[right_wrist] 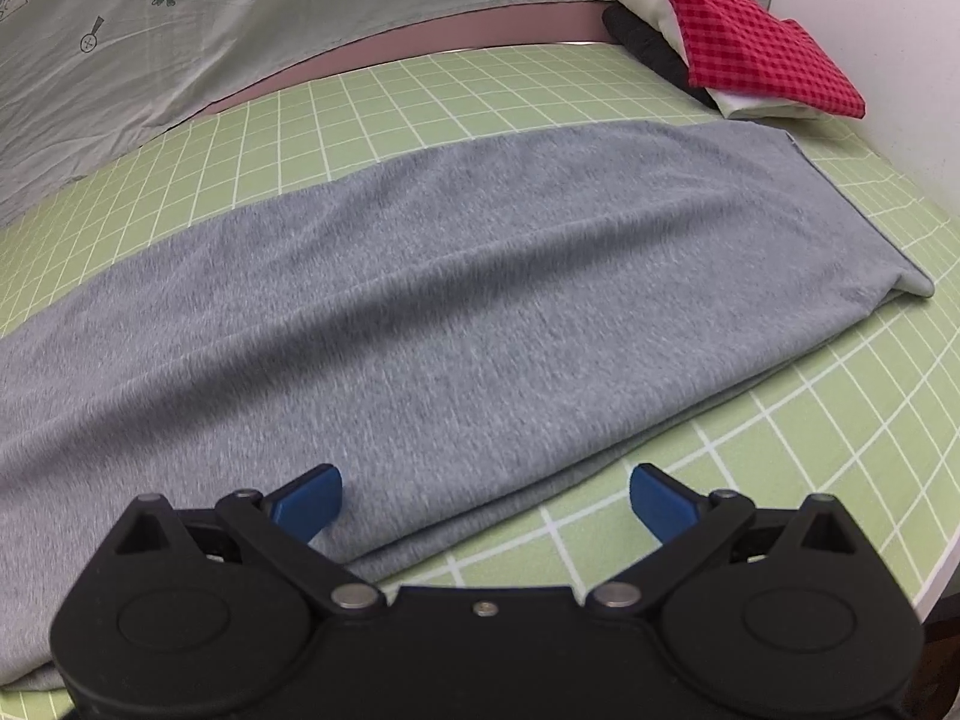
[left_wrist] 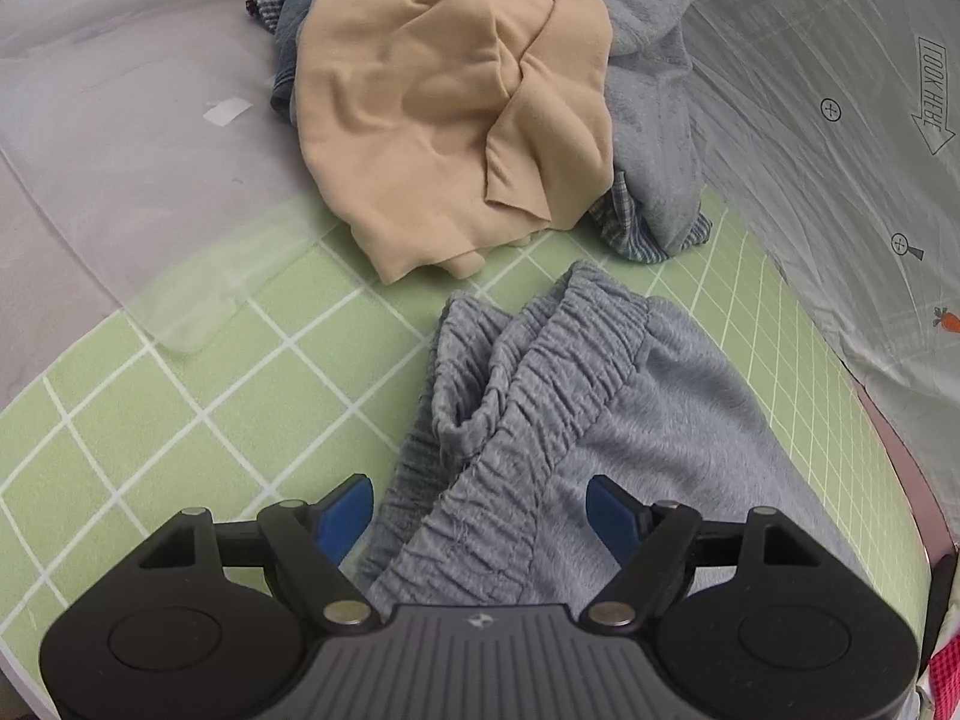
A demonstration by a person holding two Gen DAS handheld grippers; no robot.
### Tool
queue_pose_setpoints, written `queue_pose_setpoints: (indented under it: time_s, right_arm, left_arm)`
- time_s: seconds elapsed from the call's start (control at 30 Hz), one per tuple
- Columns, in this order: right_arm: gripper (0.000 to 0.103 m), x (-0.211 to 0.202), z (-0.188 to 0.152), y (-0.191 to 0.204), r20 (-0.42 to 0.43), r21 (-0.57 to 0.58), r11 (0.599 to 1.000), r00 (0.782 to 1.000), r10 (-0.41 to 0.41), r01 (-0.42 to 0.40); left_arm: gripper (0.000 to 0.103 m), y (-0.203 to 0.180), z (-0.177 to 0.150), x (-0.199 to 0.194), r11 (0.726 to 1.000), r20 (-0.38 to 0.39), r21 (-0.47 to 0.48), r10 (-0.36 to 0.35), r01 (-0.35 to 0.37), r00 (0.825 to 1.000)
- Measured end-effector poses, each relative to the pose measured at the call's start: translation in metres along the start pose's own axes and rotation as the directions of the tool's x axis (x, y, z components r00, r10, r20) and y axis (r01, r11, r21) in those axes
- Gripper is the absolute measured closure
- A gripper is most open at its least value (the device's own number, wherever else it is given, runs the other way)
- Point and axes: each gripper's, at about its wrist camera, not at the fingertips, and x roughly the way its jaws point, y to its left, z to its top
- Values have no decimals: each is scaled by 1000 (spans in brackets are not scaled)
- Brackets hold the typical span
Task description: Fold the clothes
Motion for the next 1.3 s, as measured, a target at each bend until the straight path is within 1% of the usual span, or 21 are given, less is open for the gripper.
queue_pose_setpoints:
  time_s: [0.03,0.1,0.17,0.2,0.23,0.27,0.3,0.33,0.37,0.53,0.67,0.73,0.83,0.93,1.0,1.07,1.13,1.17,1.2,1.27,1.3]
  right_arm:
    - [0,1,-1,0,-4,-1,1000,1000,2,-2]
    - [0,2,-1,-1,-7,0,1000,1000,1,-1]
    - [0,2,1,-4,-3,7,1000,1000,0,0]
    - [0,2,2,-5,-1,10,1000,1000,-1,1]
    - [0,2,3,-6,0,13,1000,1000,-2,2]
    - [0,2,4,-7,1,16,1000,1000,-4,4]
    - [0,3,5,-9,1,18,1000,1000,-5,5]
    - [0,3,6,-11,2,19,1000,1000,-7,7]
    - [0,3,7,-12,3,20,1000,1000,-9,9]
    - [0,8,10,-25,4,29,1000,1000,-5,5]
    - [0,16,18,-39,-8,13,1000,1000,13,-13]
    - [0,16,24,-49,-3,-3,1000,1000,26,-26]
    - [0,17,35,-69,6,-14,999,999,38,-38]
    - [0,19,44,-92,9,-29,999,999,46,-46]
    - [0,22,50,-109,10,-27,998,999,53,-52]
    - [0,25,56,-126,12,-22,998,998,59,-59]
    - [0,29,63,-140,17,-30,998,998,64,-64]
    - [0,31,67,-147,22,-35,997,998,67,-66]
    - [0,33,71,-153,26,-38,997,997,71,-70]
    - [0,36,78,-163,35,-43,996,996,77,-75]
    - [0,37,82,-167,39,-45,996,996,79,-77]
  left_arm:
    - [24,-2,2,1,1000,12,7,4,-4,1000]
    - [24,-6,6,3,1000,22,25,-11,11,1000]
    - [27,-10,8,6,999,27,37,-7,6,1000]
    - [36,-11,9,7,999,35,38,-4,3,999]
    - [48,-11,9,8,999,37,36,-8,7,999]
    - [53,-12,9,10,999,38,34,-12,10,999]
    - [64,-13,9,10,999,45,36,-25,23,999]
    - [80,-14,8,10,998,56,48,-36,34,998]
    - [87,-18,7,10,996,60,71,-53,49,997]
    - [89,-44,2,-5,987,115,137,-100,84,988]
    - [89,-82,-9,-26,980,175,162,-145,117,974]
    - [89,-116,-27,-29,965,173,224,-181,140,968]
    - [89,-168,-54,-33,933,165,315,-234,174,958]
    - [89,-220,-80,-37,892,152,403,-286,205,946]
    - [87,-251,-118,-15,860,113,464,-295,212,949]
    - [77,-286,-149,6,834,47,515,-259,198,965]
    - [55,-307,-172,23,821,-10,539,-213,185,977]
    - [54,-316,-182,30,816,-34,550,-190,177,981]
    - [53,-320,-190,29,815,-40,549,-197,186,980]
    - [41,-319,-197,16,818,-28,527,-254,230,967]
    - [31,-318,-201,9,819,-21,516,-282,252,959]
